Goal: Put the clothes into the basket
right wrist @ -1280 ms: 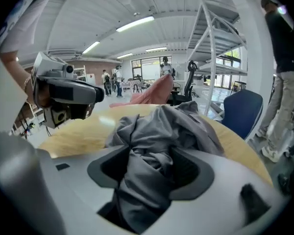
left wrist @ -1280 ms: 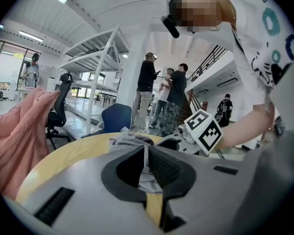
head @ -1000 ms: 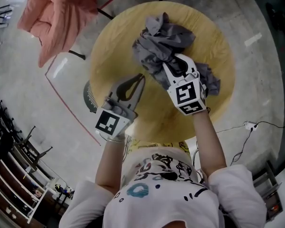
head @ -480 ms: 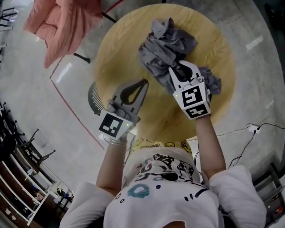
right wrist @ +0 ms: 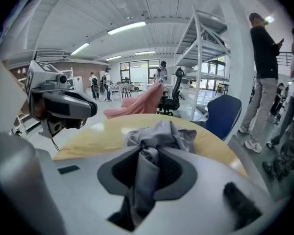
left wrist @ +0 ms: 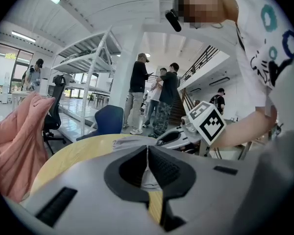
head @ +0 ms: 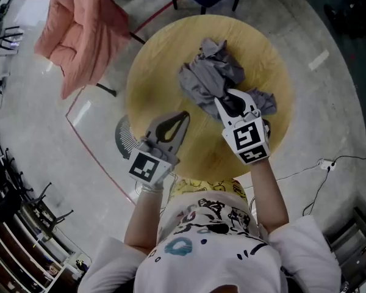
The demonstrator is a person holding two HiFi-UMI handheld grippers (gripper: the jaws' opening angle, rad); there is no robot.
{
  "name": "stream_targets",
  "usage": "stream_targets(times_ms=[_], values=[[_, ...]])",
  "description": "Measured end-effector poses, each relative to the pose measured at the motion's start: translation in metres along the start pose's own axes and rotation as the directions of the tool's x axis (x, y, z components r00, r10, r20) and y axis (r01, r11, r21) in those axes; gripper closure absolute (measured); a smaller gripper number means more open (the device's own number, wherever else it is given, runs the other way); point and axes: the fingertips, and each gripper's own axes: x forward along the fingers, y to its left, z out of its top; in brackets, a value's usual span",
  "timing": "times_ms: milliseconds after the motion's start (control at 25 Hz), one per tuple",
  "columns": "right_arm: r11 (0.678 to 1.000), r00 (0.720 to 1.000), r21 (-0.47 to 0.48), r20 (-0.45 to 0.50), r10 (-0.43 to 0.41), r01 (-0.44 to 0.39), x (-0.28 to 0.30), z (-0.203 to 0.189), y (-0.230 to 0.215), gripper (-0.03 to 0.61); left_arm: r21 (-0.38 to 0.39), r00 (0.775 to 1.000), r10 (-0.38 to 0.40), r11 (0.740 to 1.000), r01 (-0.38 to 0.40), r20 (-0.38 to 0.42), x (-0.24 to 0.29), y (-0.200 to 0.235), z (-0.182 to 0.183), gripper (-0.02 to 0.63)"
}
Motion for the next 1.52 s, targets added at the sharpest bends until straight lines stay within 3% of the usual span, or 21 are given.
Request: stream_targets(times_ms=[400,880,1040,1240,1520], values=[[1.0,0.999,0.016,0.032,-0.015,0.015,-0.043,0.01,0.042,0.494,0.013,0.999,-0.025,1.0,0.024,0.037,-0.045,-0.018,0.01,0.597],[0.999,0.993,-0.026,0.114,-0.035,0.039,-0.098,0.065,0.111,0.494,0.059,0.994,-0.046,0.997,0.041,0.094,-0.134,-0.029,0.038,0.597],[0.996,0.987,-0.036,0.145,-0.075,0.081,-0.117,0.078,0.117,0.494,0.077,0.99,-0.076,0.995,0.067,0.115,-0.146,-0.029,0.04,0.597],[0.993,0.981,-0.025,0.16,-0.11,0.115,-0.15,0.088,0.14,0.494,0.04,0.986,-0.09,0.996,0.086,0.14,-0.174,-0.033,0.049,0.597],[0.975,0.957,-0.078,0.221,-0.189,0.21,-0.182,0.11,0.149,0.492,0.101,0.972,-0.122,0.989,0.104,0.2,-0.196,-0.035,0.062,0.597]])
